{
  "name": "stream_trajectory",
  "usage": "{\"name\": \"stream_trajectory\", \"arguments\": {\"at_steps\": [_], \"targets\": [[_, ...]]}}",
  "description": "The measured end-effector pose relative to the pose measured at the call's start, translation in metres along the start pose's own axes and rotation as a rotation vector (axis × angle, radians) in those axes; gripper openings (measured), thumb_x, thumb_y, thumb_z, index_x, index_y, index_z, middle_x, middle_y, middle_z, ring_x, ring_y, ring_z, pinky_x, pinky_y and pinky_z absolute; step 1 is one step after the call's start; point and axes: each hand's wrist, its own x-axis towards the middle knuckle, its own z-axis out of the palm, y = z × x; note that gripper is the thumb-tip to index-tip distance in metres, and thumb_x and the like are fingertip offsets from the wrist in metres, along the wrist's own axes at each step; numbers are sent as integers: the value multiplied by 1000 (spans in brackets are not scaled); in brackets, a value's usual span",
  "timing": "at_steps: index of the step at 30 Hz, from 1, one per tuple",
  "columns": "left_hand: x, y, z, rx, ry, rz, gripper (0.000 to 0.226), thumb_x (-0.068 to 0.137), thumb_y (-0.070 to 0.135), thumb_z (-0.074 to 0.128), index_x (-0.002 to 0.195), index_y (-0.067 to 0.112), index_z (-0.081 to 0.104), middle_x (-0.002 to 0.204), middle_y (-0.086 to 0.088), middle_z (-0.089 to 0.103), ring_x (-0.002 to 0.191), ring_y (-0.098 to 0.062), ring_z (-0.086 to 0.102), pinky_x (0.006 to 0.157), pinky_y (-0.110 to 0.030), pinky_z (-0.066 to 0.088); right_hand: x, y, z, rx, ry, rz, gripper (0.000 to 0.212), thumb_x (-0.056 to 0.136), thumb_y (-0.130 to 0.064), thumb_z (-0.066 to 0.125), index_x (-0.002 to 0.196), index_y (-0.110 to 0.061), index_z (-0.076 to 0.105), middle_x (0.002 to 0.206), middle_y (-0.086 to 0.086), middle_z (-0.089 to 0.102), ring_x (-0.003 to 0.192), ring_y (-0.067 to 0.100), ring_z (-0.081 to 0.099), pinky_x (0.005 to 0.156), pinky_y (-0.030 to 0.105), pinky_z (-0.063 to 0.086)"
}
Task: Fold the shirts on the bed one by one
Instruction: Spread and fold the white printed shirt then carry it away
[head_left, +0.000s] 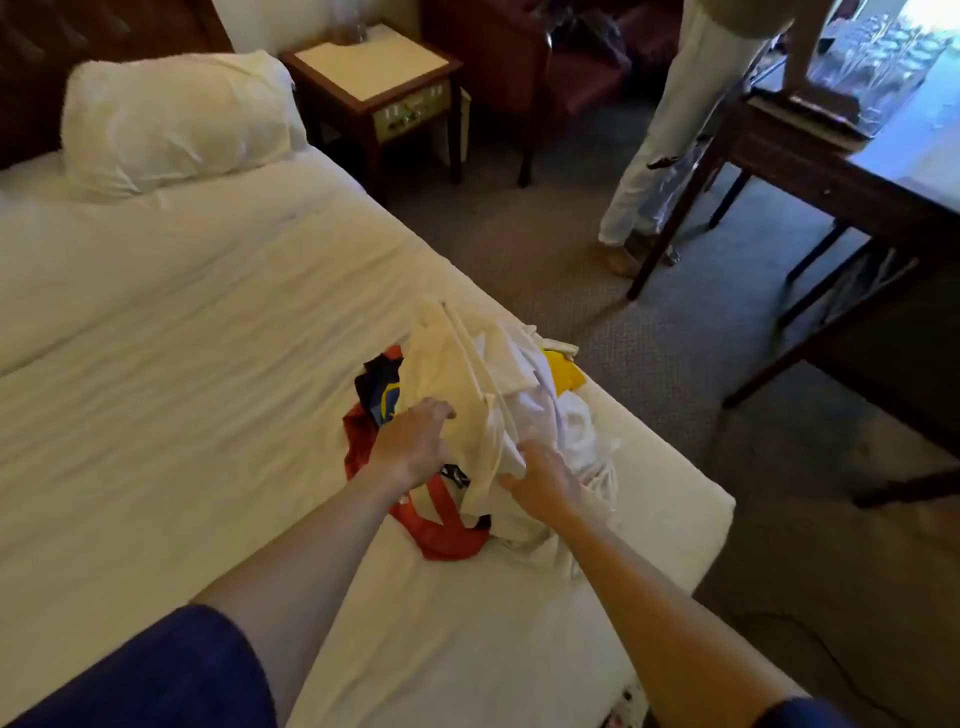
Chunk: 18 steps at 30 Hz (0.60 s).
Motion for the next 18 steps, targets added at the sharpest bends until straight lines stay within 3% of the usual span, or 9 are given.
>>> {"name": "stream_trajectory", "arguments": {"at_steps": [3, 5, 7, 8, 10, 11, 14, 18], "targets": [[21, 4, 22, 54, -75, 43, 73, 87, -10, 47, 150, 27, 37, 163, 1, 18, 140, -30, 39, 77, -41, 53, 12, 6, 26, 26, 54, 38, 61, 84, -48, 70, 130, -13, 51, 133, 8, 48, 127, 27, 46, 96, 38, 45], [31, 9, 33, 129, -122, 102, 87, 85, -16, 45, 154, 34, 27, 166, 4, 3, 141, -32, 35, 70, -39, 52, 15, 8, 39, 62, 35, 96, 59, 86, -46, 69, 132, -14, 48, 135, 7, 43, 129, 27, 40, 99, 38, 42], [40, 12, 41, 192, -136, 161, 93, 84, -18, 42, 155, 38, 21, 166, 6, -3, 139, -34, 34, 66, -37, 49, 21, 9, 43, 14, 139, 45, 34, 89, -33, 65, 114, -10, 60, 120, 7, 54, 118, 26, 48, 93, 40, 46], [42, 14, 44, 234, -141, 183, 93, 85, -17, 41, 156, 39, 19, 166, 5, -4, 137, -33, 34, 66, -36, 48, 24, 11, 43, 4, 220, 2, 18, 89, -22, 62, 98, -7, 66, 106, 8, 61, 105, 25, 54, 82, 39, 49], [46, 17, 46, 324, -152, 198, 87, 90, -13, 41, 156, 39, 20, 166, 2, -2, 135, -31, 34, 69, -35, 49, 24, 11, 38, 44, 288, -43, 18, 85, -4, 53, 72, -4, 65, 79, 9, 62, 78, 22, 56, 61, 34, 42], [47, 18, 45, 357, -153, 196, 81, 92, -11, 42, 155, 38, 25, 165, 1, -1, 134, -30, 34, 70, -36, 49, 23, 11, 35, 69, 282, -56, 21, 84, -1, 51, 67, -4, 64, 74, 9, 61, 73, 22, 55, 57, 33, 38], [47, 23, 36, 412, -139, 169, 56, 93, -8, 48, 138, 25, 51, 161, -4, 15, 133, -29, 36, 70, -37, 50, 18, 13, 22, 141, 258, -146, 20, 89, -7, 52, 77, -7, 67, 80, 6, 65, 79, 22, 58, 67, 36, 45], [41, 32, 9, 350, -54, 191, 34, 95, -3, 46, 119, 16, 60, 134, -3, 45, 119, -25, 43, 67, -37, 41, 1, -7, -7, 401, 259, -177, 17, 95, -16, 46, 79, -17, 50, 79, 2, 57, 77, 20, 53, 69, 45, 46]]}}
